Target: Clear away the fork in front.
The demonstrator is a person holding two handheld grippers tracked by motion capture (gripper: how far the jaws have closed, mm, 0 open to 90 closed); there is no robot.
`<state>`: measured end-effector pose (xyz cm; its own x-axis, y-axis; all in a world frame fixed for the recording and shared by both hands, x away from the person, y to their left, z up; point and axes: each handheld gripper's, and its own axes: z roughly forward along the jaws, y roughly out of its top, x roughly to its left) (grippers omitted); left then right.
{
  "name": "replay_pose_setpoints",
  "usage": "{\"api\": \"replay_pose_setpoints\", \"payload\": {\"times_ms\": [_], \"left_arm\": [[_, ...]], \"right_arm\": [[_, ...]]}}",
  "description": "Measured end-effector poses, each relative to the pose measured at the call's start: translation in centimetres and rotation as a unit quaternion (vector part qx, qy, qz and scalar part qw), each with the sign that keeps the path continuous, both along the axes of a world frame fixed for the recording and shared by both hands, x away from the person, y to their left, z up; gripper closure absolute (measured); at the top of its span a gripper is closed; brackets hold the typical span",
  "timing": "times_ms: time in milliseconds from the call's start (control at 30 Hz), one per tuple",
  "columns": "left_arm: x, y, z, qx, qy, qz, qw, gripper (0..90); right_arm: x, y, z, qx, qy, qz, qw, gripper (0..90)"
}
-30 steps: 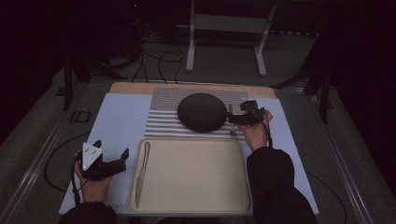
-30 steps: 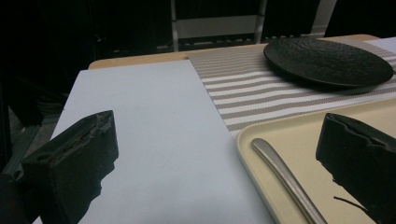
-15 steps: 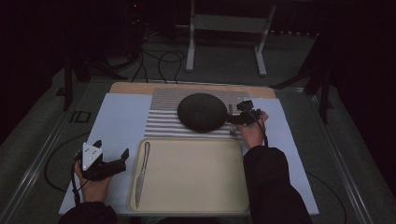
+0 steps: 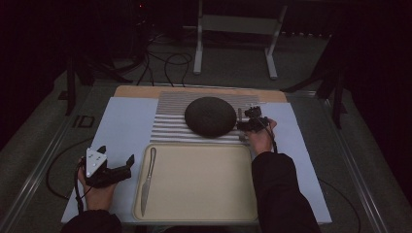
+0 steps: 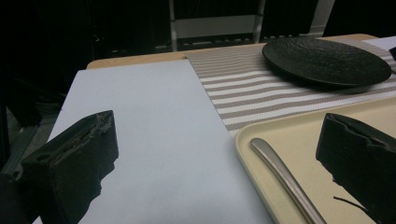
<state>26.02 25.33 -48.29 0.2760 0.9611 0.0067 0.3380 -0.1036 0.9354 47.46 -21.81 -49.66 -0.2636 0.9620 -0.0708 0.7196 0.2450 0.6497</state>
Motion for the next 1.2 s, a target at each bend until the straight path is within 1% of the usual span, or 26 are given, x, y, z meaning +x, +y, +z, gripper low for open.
{"api": "replay_pose_setpoints", "payload": {"times_ms": [67,167,200,267,333,400,433,533,667,733,800,900,967,1033,1167,1200], "left_arm": [[0.0,0.0,0.0,0.000,0.000,0.000,1.0000,0.2],[0.0,0.0,0.0,0.001,0.001,-0.001,1.0000,0.3],[0.0,0.0,0.0,0.001,0.001,-0.001,1.0000,0.2],[0.0,0.0,0.0,0.001,0.001,-0.001,1.0000,0.3],[0.0,0.0,0.0,0.002,0.001,-0.002,1.0000,0.3],[0.0,0.0,0.0,0.002,0.002,-0.002,1.0000,0.2],[0.0,0.0,0.0,0.002,0.002,-0.002,1.0000,0.2],[0.0,0.0,0.0,0.002,0.003,-0.002,1.0000,0.2],[0.0,0.0,0.0,0.003,0.004,-0.001,1.0000,0.2],[0.0,0.0,0.0,0.003,0.004,-0.001,1.0000,0.2],[0.0,0.0,0.0,0.002,0.003,0.000,1.0000,0.3],[-0.1,0.1,0.0,0.002,0.004,0.000,1.0000,0.3],[-0.1,0.1,0.0,0.002,0.004,0.000,1.0000,0.3],[-0.1,0.1,0.0,0.002,0.005,0.001,1.0000,0.3],[-0.1,0.1,-0.1,0.002,0.005,0.001,1.0000,0.3],[-0.1,0.1,-0.1,0.002,0.005,0.001,1.0000,0.3]], "right_arm": [[0.1,0.2,-0.3,-0.003,0.005,0.000,1.0000,34.9],[0.3,0.5,-0.7,-0.016,0.012,0.007,0.9998,46.3],[0.3,0.6,-0.8,-0.019,0.016,0.004,0.9997,49.5],[0.4,0.7,-1.1,-0.013,0.021,0.005,0.9997,54.0],[0.4,0.7,-1.3,-0.015,0.023,0.006,0.9996,57.7],[0.4,0.8,-1.5,-0.010,0.027,0.006,0.9996,61.9],[0.4,0.9,-1.7,-0.011,0.026,0.010,0.9995,63.9],[0.4,1.1,-1.7,-0.009,0.026,0.011,0.9996,67.8],[0.3,1.2,-1.7,0.002,0.029,0.012,0.9995,78.2],[0.3,1.3,-1.7,0.004,0.030,0.011,0.9995,80.6],[0.3,1.4,-1.7,0.007,0.031,0.007,0.9995,81.0],[0.3,1.1,-1.7,0.028,0.036,-0.010,0.9989,82.8],[0.3,0.9,-1.7,0.034,0.037,-0.016,0.9986,85.1],[0.2,0.9,-1.7,0.033,0.037,-0.017,0.9986,85.4],[0.0,1.1,-1.7,0.017,0.031,-0.016,0.9992,85.7],[0.0,1.1,-1.7,0.017,0.031,-0.016,0.9992,85.7]]}}
